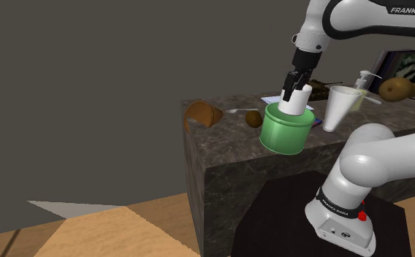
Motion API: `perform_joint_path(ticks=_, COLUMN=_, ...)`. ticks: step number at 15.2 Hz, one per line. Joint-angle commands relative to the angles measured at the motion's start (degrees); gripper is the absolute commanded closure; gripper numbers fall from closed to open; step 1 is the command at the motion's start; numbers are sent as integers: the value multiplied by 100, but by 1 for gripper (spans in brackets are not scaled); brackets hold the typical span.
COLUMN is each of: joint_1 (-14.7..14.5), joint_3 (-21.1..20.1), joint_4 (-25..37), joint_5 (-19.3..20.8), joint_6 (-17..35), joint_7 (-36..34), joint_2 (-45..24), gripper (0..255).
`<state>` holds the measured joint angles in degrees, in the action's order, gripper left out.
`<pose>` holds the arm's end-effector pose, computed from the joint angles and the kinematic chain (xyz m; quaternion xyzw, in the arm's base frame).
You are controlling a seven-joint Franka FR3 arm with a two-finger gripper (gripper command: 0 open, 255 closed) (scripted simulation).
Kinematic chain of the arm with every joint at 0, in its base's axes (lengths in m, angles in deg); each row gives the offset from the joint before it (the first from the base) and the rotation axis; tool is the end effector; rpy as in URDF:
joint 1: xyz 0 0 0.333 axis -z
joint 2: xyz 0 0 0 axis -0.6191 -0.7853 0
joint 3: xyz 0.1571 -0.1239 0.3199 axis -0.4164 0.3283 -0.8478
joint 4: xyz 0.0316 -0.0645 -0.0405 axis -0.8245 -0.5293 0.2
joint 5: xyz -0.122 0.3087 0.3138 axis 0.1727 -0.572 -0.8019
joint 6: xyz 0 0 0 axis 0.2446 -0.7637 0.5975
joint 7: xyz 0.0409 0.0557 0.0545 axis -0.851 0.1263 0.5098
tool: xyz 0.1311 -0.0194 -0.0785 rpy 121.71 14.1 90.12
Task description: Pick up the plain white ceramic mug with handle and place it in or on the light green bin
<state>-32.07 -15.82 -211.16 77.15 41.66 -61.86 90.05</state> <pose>0.2611 -0.0807 0.5525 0.9960 -0.0794 0.0397 0.0085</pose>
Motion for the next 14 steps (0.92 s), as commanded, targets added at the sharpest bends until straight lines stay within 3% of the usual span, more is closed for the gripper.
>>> perform_joint_path(ticks=1, joint_1=0, joint_3=0, joint_4=0, joint_5=0, joint_6=0, joint_7=0, joint_2=0, gripper=0)
perform_joint_path(ticks=6, joint_1=-29, joint_3=-61, joint_4=844, joint_5=-59, joint_6=-636, joint_7=14, joint_2=-208, gripper=0)
perform_joint_path(ticks=14, joint_1=-29, joint_3=-61, joint_4=844, joint_5=-59, joint_6=-636, joint_7=13, joint_2=-208, gripper=0)
